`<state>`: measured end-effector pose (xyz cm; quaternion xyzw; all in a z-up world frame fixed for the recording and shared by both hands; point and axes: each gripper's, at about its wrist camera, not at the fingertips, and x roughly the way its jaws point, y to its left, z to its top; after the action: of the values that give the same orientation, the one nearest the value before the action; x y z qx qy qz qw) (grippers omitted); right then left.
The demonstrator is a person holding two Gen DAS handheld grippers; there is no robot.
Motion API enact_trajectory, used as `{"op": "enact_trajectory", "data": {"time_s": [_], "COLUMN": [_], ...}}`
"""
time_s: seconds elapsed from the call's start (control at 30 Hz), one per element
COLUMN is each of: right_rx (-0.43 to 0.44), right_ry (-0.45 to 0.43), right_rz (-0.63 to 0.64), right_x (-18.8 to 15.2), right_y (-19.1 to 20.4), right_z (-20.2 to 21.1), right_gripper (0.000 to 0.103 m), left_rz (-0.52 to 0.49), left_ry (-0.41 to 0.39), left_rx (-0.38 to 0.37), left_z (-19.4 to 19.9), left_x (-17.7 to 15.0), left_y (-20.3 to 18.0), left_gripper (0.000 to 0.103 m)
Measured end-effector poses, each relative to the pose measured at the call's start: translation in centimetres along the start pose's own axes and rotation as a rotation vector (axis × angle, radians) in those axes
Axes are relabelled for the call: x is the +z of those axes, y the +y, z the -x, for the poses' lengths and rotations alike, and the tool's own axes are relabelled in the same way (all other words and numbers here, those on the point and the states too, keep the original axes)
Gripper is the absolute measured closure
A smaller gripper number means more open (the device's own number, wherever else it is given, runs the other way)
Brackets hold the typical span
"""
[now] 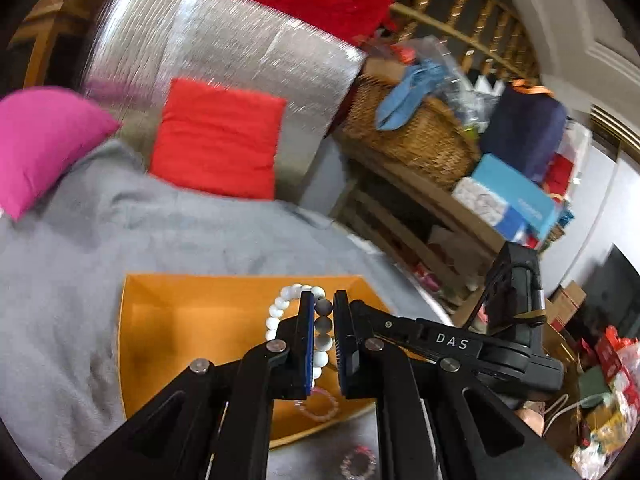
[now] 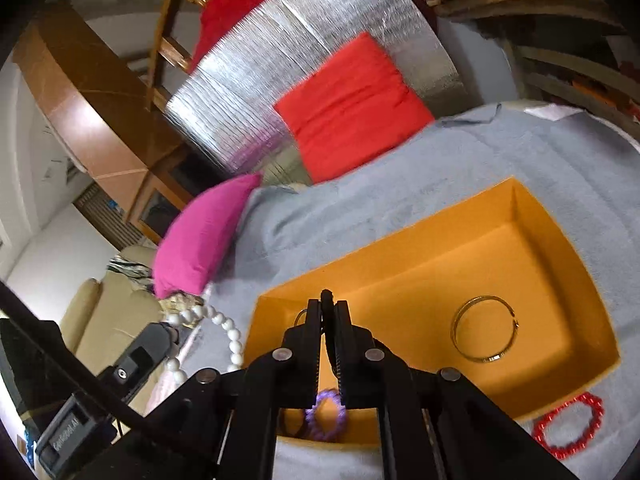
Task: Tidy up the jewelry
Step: 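Lower both items into the box and open both grippers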
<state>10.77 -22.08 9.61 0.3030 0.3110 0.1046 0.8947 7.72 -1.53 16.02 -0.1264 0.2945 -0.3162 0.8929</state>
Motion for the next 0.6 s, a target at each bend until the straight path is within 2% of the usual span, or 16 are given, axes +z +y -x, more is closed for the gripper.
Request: {"op": "enact_trajectory", "data": {"time_s": [0.2, 0.3, 0.47, 0.6], "right_rx": [-0.067, -0.083, -0.112, -0.139], "right_ry": [0.103, 0.126, 0.153, 0.159], "right_rz": [-0.054, -0.08, -0.111, -0.122], "right_x": [0.0, -0.1, -0.2, -0.6], "right_y": [-1.6, -2.4, -3.1, -3.6], "right_z": [-5.2, -6.5, -7.8, -8.1], "right_gripper": [0.096, 0.096, 0.095, 0.095], "left_rz": [0.03, 0.062, 0.059, 0.047], "left_ry": [0.098, 0.15, 0.242, 0.269], "left_rx": [0.127, 0.158, 0.222, 0.267], "left_z": [-4.1, -5.6, -7.4, -7.8], "left_x": [-0.7, -1.2, -2.6, -3.1], "left_y": [3.0, 4.3, 5.2, 5.1], "left_gripper": [0.094, 0.094, 0.094, 0.093]}}
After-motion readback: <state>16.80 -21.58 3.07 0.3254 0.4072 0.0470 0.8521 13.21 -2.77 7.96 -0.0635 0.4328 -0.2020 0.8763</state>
